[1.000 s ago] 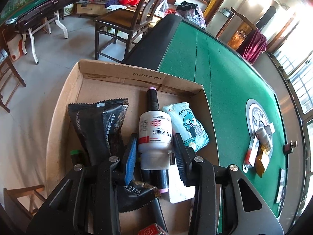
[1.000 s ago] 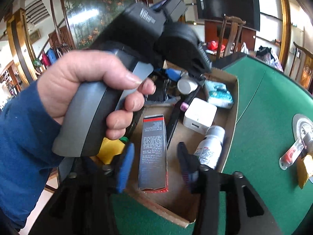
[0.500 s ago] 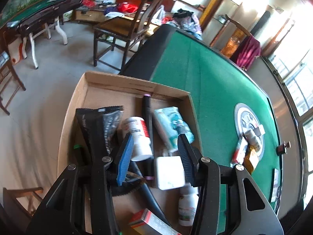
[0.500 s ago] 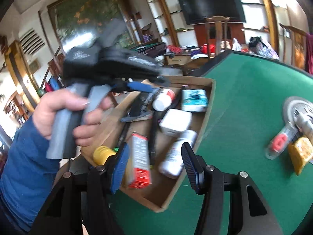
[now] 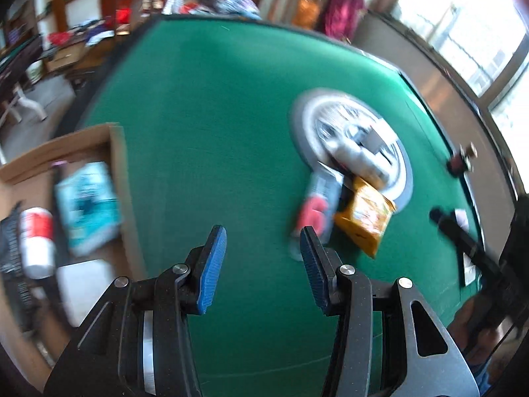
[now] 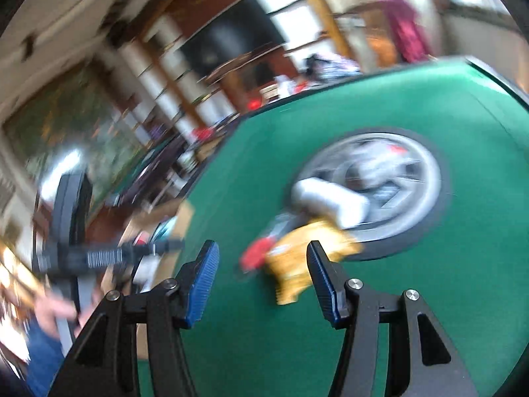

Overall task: Organize objects
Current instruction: 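Grasp the clear candle package with left gripper while right grasps the yellow cracker bag, then carry the candle package and cracker bag over the cardboard tray, then lower the candle package and cracker bag into the tray and open both grippers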

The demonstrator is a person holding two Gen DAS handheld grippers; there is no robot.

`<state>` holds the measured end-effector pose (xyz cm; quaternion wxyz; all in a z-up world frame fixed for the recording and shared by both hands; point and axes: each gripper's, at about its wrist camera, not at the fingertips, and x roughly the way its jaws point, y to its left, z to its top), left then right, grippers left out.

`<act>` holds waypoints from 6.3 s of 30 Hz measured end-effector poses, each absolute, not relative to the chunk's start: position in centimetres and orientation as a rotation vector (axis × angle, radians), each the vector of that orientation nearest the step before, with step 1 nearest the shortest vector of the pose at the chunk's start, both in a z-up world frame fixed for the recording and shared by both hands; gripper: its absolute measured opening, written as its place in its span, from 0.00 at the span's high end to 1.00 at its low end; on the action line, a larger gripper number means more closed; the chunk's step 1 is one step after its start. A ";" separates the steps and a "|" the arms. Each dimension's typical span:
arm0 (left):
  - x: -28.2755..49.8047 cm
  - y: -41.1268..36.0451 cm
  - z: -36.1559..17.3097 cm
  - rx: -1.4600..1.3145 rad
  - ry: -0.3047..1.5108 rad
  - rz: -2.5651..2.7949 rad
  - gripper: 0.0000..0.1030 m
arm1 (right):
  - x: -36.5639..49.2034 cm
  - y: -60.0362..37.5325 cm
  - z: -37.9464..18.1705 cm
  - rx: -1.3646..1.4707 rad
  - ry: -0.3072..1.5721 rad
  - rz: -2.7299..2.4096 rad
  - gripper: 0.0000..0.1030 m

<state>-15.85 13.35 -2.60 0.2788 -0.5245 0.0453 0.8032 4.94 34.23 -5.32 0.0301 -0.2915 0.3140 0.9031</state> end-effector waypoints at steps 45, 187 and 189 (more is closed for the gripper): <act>-13.1 13.9 -7.8 -1.305 0.074 2.400 0.73 | 0.4 31.6 -7.5 -1.246 0.423 2.803 0.35; -7.4 -9.1 -4.8 -1.112 -0.165 2.835 0.73 | -17.5 6.3 -5.5 -1.472 0.159 2.945 0.57; -7.4 -9.0 -4.9 -1.114 -0.156 2.833 0.73 | -17.7 6.2 -5.8 -1.479 0.154 2.942 0.57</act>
